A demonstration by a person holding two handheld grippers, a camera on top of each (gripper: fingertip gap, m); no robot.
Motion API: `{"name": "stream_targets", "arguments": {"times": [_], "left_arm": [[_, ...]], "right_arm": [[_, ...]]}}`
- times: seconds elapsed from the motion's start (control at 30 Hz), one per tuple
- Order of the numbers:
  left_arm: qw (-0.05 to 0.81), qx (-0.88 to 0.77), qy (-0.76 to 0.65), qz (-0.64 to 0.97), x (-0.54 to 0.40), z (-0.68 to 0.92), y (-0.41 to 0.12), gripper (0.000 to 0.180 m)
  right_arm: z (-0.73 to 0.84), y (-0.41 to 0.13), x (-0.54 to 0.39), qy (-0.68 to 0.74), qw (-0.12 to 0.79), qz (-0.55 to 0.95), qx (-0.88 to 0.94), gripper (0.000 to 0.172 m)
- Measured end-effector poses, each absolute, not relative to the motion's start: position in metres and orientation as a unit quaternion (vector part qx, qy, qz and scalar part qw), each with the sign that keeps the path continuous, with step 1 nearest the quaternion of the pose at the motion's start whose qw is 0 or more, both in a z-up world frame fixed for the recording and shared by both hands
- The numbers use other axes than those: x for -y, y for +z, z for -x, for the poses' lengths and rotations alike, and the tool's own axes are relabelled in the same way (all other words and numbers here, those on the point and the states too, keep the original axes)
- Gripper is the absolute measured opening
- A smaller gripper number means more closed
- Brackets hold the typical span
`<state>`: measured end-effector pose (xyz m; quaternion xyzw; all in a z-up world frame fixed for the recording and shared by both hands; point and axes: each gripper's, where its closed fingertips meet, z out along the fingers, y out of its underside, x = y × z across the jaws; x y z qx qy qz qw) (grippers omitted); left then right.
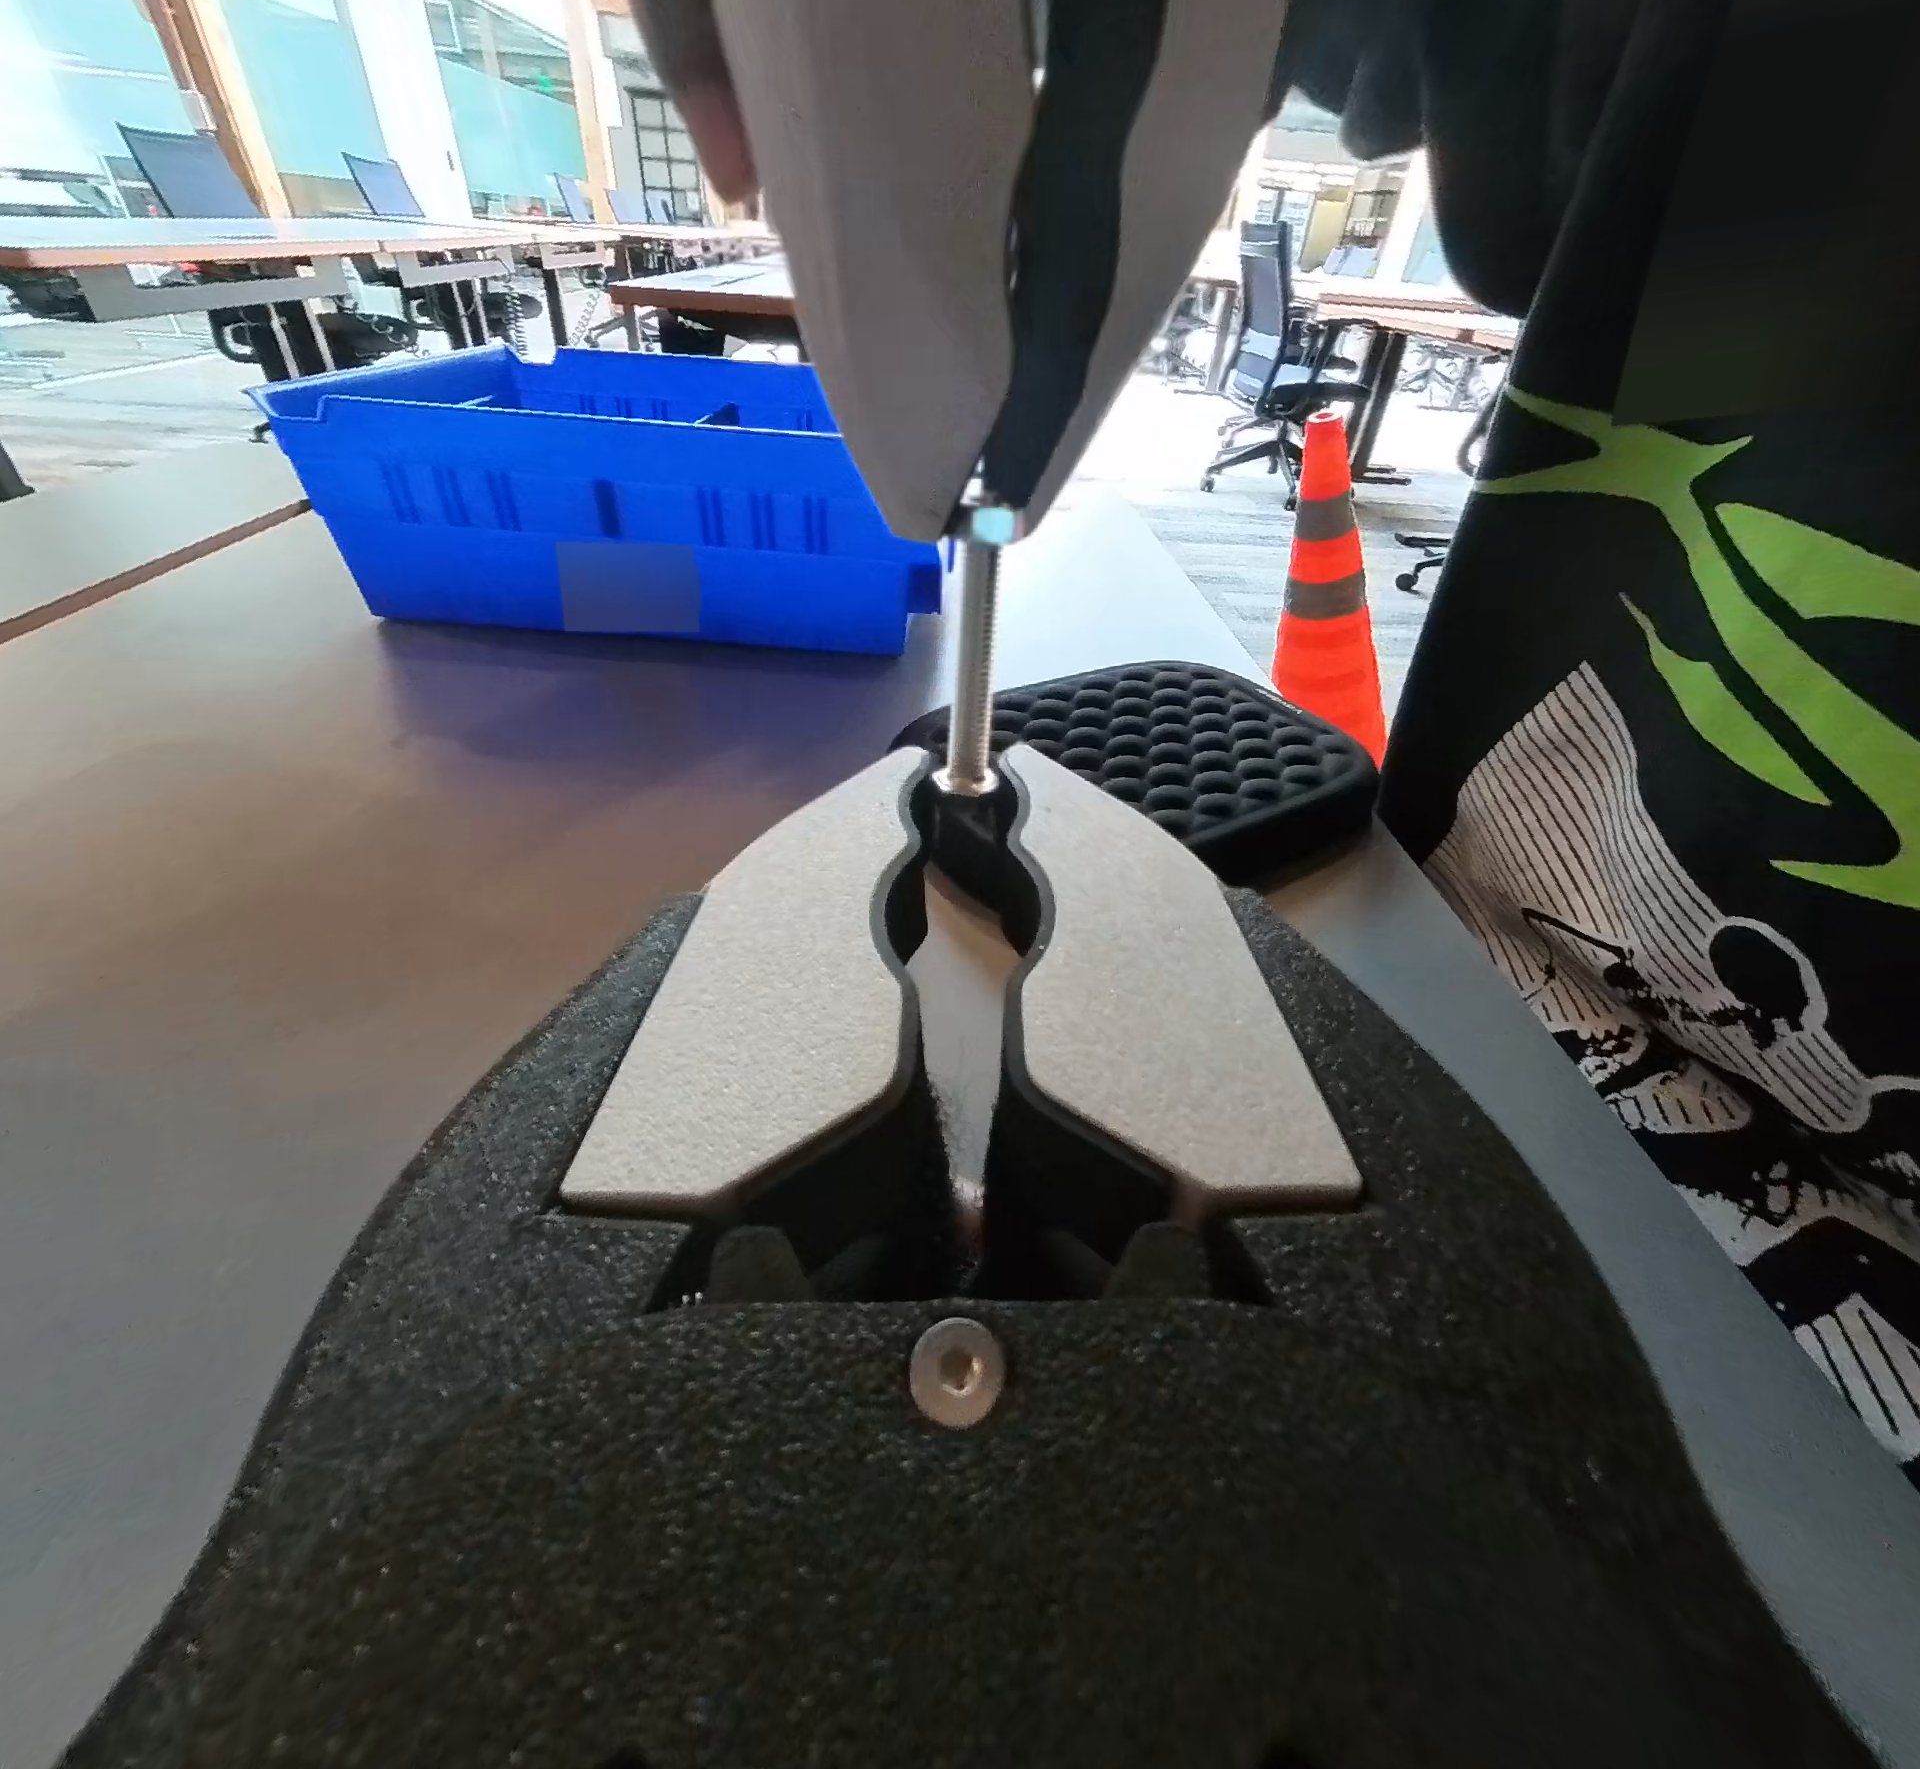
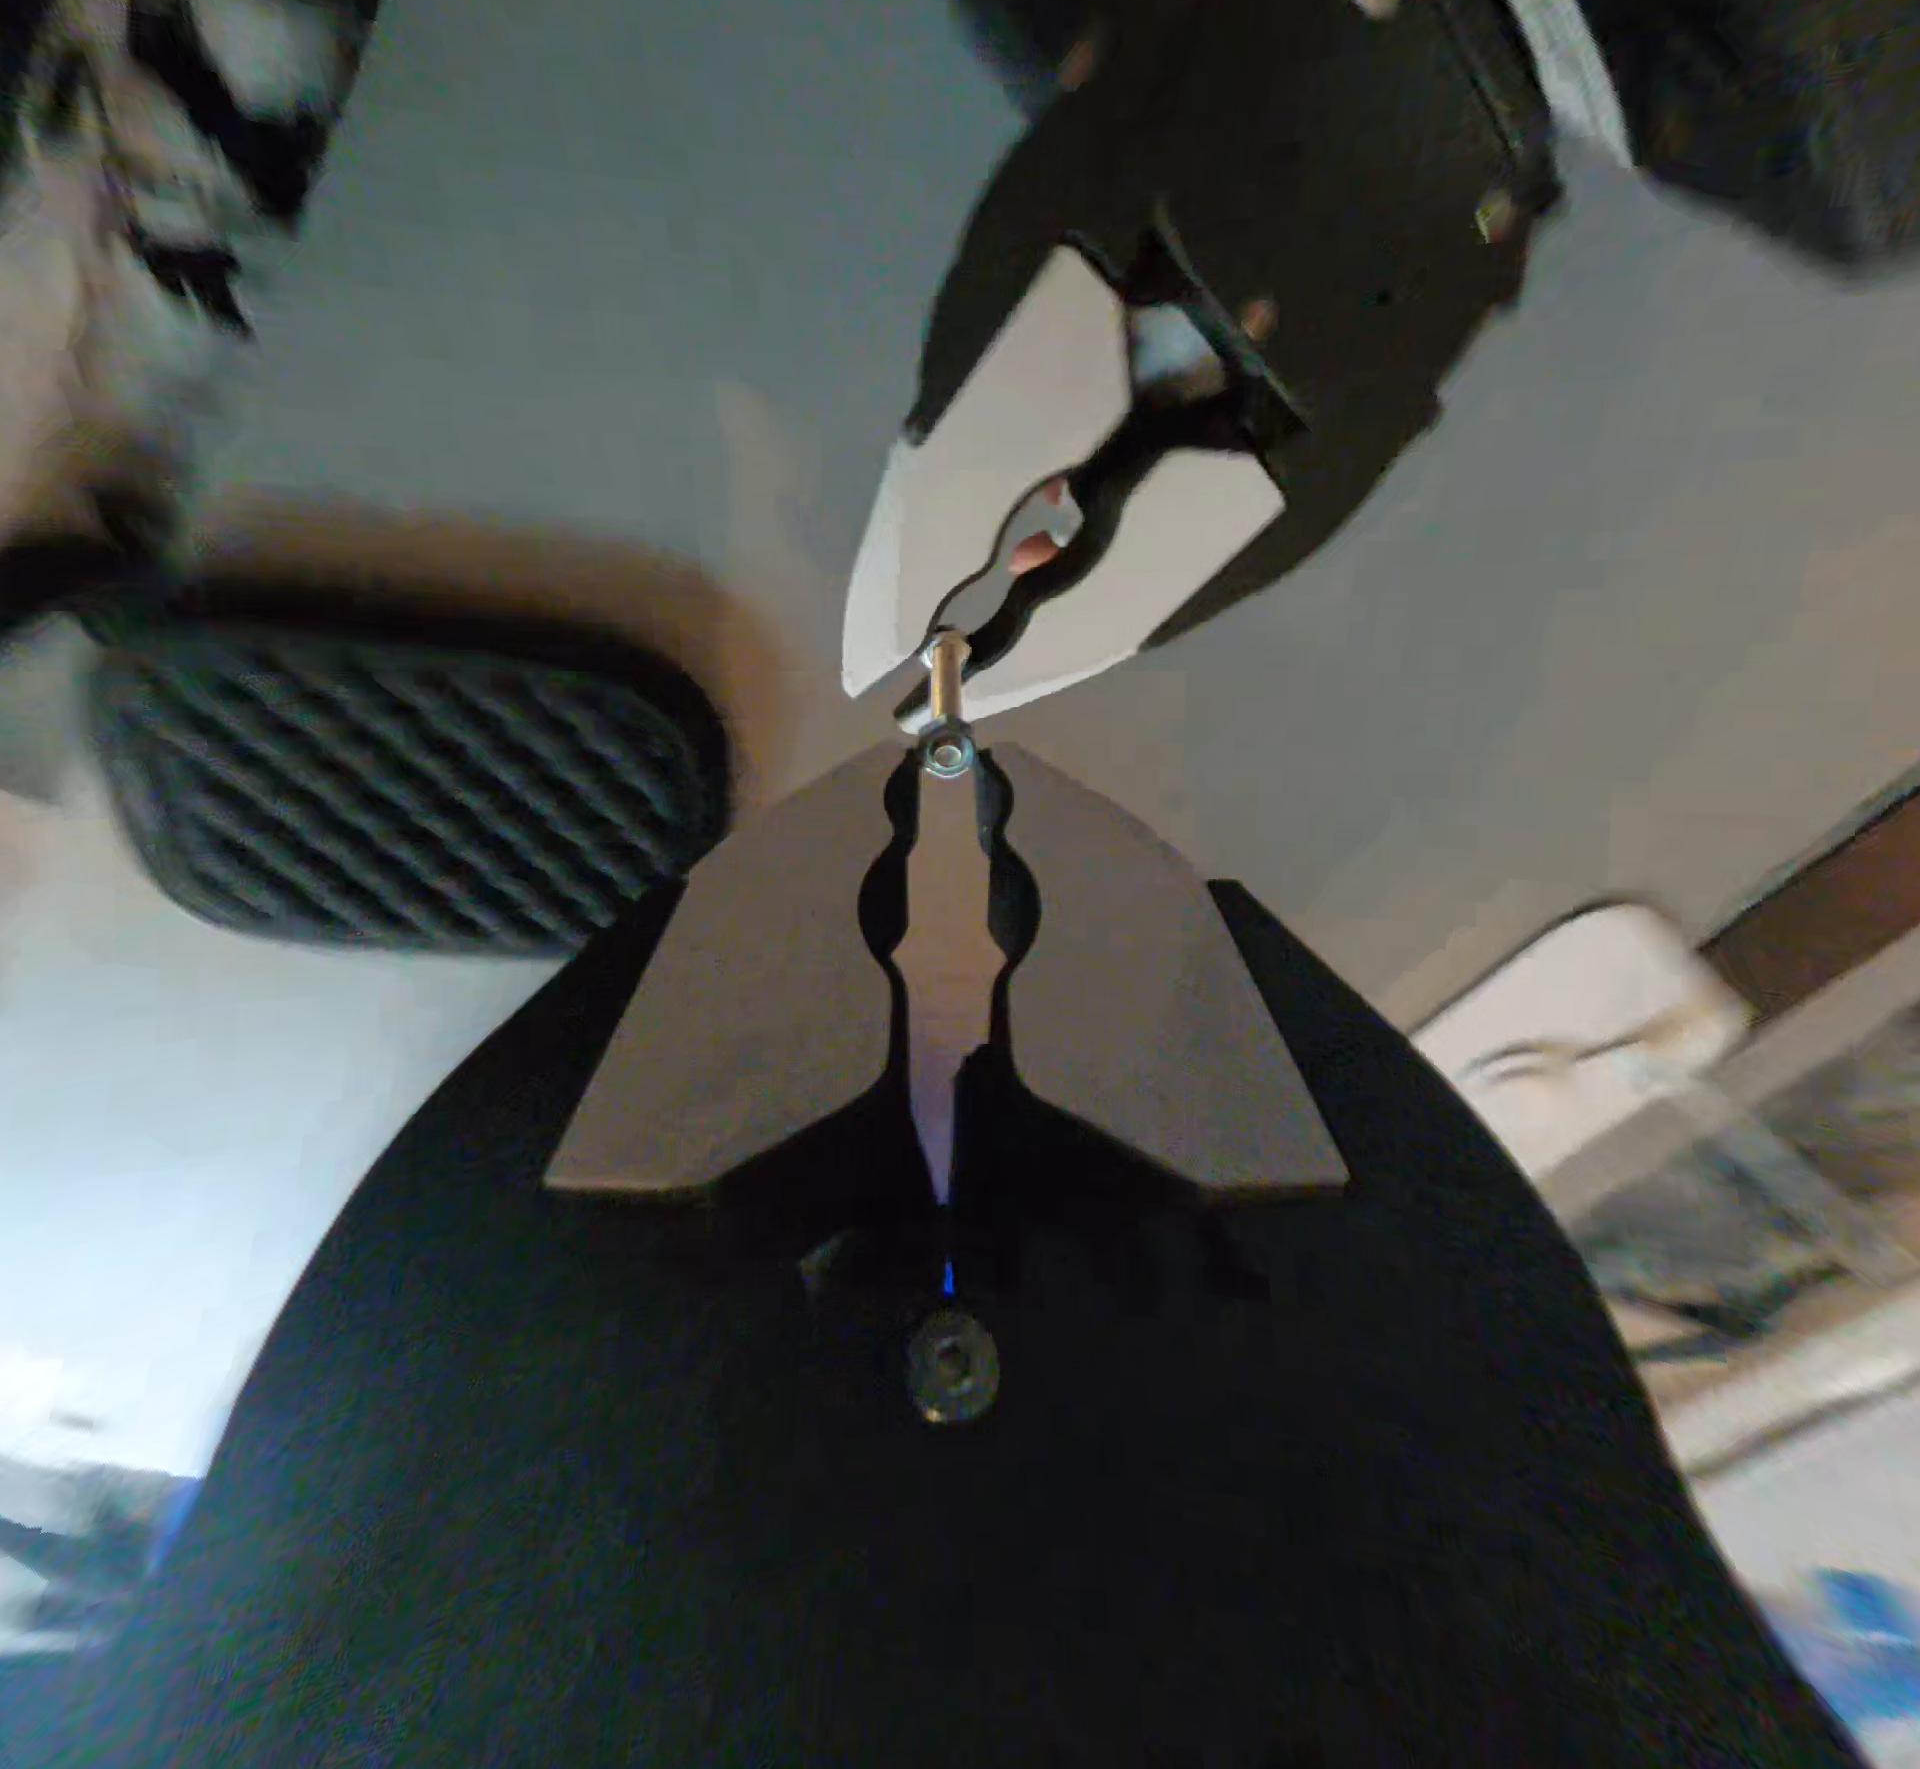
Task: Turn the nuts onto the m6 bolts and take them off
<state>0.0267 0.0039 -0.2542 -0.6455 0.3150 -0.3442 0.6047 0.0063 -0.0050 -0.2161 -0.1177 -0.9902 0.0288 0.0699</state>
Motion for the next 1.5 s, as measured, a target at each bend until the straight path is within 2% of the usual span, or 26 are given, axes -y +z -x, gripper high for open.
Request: {"name": "stream_targets", "arguments": {"times": [0.1,0.2,0.23,0.33,0.37,0.47,0.53,0.67,0.83,0.93,1.03,1.23,1.3,1.4,1.5], "left_arm": [[0.601,-0.321,-0.346,0.645,-0.003,-0.028,-0.255,0.009],[0.604,-0.318,-0.348,0.643,-0.003,-0.027,-0.254,0.009],[0.606,-0.313,-0.351,0.642,-0.003,-0.026,-0.253,0.009],[0.608,-0.310,-0.348,0.643,-0.004,-0.025,-0.253,0.009],[0.609,-0.309,-0.345,0.644,-0.005,-0.025,-0.253,0.009],[0.612,-0.305,-0.340,0.646,-0.006,-0.024,-0.253,0.009],[0.612,-0.305,-0.338,0.647,-0.007,-0.024,-0.253,0.009],[0.613,-0.306,-0.334,0.647,-0.007,-0.025,-0.254,0.009],[0.613,-0.304,-0.335,0.648,-0.007,-0.024,-0.253,0.009],[0.612,-0.307,-0.336,0.647,-0.007,-0.025,-0.254,0.009],[0.611,-0.308,-0.339,0.645,-0.006,-0.025,-0.253,0.009],[0.608,-0.321,-0.343,0.641,-0.003,-0.028,-0.254,0.009],[0.606,-0.323,-0.343,0.640,-0.002,-0.028,-0.254,0.009],[0.614,-0.311,-0.348,0.637,-0.003,-0.025,-0.251,0.009],[0.617,-0.309,-0.339,0.640,-0.005,-0.025,-0.251,0.009]], "right_arm": [[-0.006,-0.216,0.008,-0.014,0.097,-0.076,0.992,0.010],[0.000,-0.214,0.008,-0.030,0.112,-0.124,0.986,0.010],[0.001,-0.213,0.008,-0.025,0.115,-0.109,0.987,0.010],[0.000,-0.205,0.006,0.015,0.097,0.041,0.994,0.036],[-0.002,-0.204,0.007,0.040,0.084,0.112,0.989,0.040],[-0.001,-0.203,0.011,0.109,0.054,0.329,0.936,0.033],[-0.004,-0.206,0.011,0.131,0.026,0.415,0.900,0.029],[-0.005,-0.215,0.002,0.111,0.038,0.441,0.890,0.027],[0.000,-0.215,0.006,0.130,0.029,0.458,0.879,0.014],[-0.003,-0.215,0.007,0.121,0.031,0.425,0.897,0.010],[-0.005,-0.215,0.006,0.092,0.051,0.322,0.941,0.010],[-0.008,-0.216,0.010,-0.009,0.098,-0.046,0.994,0.010],[-0.006,-0.215,0.011,-0.028,0.103,-0.108,0.988,0.010],[0.002,-0.210,0.013,-0.017,0.126,-0.076,0.989,0.012],[0.003,-0.205,0.007,0.035,0.106,0.121,0.986,0.039]]}}
